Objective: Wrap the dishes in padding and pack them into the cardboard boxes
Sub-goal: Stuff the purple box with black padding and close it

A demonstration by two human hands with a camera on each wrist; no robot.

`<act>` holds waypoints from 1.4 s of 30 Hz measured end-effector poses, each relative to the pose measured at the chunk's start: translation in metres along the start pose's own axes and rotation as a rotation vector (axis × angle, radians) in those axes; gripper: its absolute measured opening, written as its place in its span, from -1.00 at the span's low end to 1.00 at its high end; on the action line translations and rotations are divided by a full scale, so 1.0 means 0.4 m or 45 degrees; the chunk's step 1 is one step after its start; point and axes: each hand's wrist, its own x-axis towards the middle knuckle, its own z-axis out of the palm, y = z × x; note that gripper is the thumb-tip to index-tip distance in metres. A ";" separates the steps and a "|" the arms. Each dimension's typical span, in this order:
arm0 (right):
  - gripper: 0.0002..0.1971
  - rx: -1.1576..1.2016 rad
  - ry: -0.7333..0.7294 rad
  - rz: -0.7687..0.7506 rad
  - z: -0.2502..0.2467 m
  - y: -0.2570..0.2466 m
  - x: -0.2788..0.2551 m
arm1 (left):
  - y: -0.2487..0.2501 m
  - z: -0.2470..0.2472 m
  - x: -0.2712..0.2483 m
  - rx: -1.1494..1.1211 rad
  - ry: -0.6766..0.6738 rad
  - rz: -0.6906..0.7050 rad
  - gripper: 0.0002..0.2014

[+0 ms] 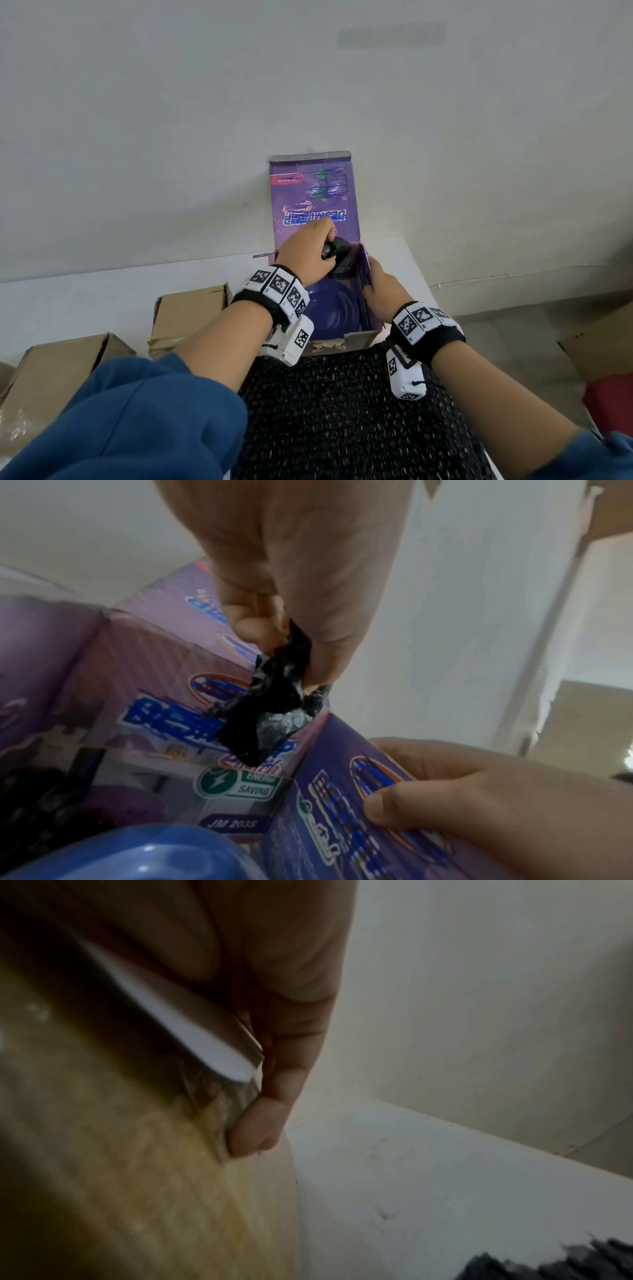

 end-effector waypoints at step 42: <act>-0.35 0.130 0.052 -0.179 0.009 0.034 -0.017 | -0.047 0.131 0.075 0.401 -1.042 0.290 -0.66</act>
